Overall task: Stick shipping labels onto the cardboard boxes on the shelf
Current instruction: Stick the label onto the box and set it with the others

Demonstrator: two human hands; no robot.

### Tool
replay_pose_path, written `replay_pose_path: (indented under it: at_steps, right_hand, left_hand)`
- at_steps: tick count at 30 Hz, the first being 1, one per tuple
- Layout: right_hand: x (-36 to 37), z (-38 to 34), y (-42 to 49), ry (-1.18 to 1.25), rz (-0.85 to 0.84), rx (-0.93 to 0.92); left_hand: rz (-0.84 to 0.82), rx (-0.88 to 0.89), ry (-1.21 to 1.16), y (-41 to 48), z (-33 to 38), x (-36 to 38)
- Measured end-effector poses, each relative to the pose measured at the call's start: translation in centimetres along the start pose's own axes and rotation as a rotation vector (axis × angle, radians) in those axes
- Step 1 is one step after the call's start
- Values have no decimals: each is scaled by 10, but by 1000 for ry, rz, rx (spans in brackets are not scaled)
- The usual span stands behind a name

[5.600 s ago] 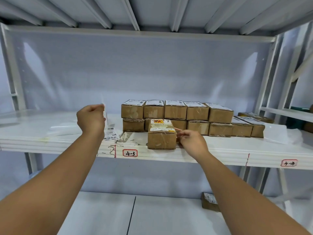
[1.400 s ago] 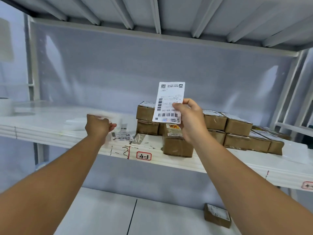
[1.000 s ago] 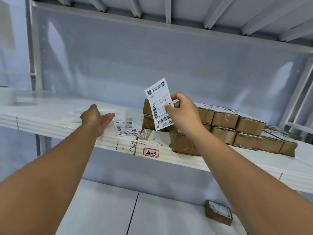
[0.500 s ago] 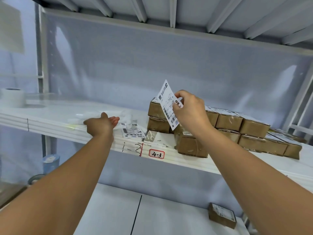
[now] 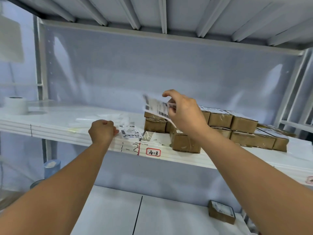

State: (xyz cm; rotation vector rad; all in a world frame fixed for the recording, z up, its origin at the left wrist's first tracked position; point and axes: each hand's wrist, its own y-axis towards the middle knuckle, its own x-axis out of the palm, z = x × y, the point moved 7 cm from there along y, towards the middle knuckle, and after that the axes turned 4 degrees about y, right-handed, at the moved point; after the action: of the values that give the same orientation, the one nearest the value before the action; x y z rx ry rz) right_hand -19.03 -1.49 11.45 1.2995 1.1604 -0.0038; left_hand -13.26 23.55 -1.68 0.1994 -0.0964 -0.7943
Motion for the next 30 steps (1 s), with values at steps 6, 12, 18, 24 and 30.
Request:
replay_pose_path:
  at_steps: [6, 12, 18, 24, 30]
  right_hand:
    - [-7, 8, -6, 55, -42, 119]
    - [-2, 15, -10, 267, -49, 236]
    - [-3, 35, -11, 405, -47, 359]
    - [-6, 39, -15, 460, -29, 316]
    - [-24, 37, -15, 404, 129, 184]
  left_hand:
    - [26, 422, 558, -1, 6, 0]
    - [-85, 423, 739, 8, 0, 17]
    - [-234, 506, 323, -43, 54, 42]
    - [-435, 592, 86, -106, 117, 65]
    - [-343, 599, 202, -119, 135, 68]
